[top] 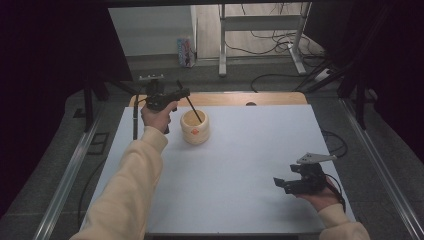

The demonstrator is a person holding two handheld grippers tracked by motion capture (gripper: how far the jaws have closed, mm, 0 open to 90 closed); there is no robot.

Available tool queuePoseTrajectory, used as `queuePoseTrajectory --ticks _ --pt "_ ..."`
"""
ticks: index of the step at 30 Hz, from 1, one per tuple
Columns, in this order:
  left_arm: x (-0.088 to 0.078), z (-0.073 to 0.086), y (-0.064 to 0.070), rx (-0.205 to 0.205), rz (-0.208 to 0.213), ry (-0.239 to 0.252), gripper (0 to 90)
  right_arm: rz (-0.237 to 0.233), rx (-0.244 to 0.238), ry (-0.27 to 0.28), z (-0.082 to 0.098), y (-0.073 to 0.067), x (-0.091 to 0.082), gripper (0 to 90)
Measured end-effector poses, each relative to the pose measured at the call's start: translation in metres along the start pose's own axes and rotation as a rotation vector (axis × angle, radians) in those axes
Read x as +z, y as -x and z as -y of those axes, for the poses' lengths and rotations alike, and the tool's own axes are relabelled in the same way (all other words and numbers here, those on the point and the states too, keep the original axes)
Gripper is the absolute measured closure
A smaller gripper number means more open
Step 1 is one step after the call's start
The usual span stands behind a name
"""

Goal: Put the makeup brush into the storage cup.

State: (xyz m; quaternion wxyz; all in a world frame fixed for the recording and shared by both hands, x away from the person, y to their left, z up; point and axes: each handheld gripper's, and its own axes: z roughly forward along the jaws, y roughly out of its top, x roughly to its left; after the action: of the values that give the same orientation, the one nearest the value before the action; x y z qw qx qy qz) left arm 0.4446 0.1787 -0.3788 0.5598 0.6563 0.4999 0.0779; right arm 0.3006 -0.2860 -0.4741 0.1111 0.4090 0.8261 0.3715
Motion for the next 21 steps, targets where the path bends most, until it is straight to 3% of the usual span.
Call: queuePoseTrajectory --ticks 14,21 --pt "0.007 -0.005 -0.013 -0.019 -0.035 0.018 85.4 0.009 0.004 -0.001 0.001 0.002 0.0 14.8" --pt "0.014 0.0 -0.021 -0.004 -0.067 -0.013 85.4 -0.001 0.0 -0.004 0.0 0.001 0.001 14.9"
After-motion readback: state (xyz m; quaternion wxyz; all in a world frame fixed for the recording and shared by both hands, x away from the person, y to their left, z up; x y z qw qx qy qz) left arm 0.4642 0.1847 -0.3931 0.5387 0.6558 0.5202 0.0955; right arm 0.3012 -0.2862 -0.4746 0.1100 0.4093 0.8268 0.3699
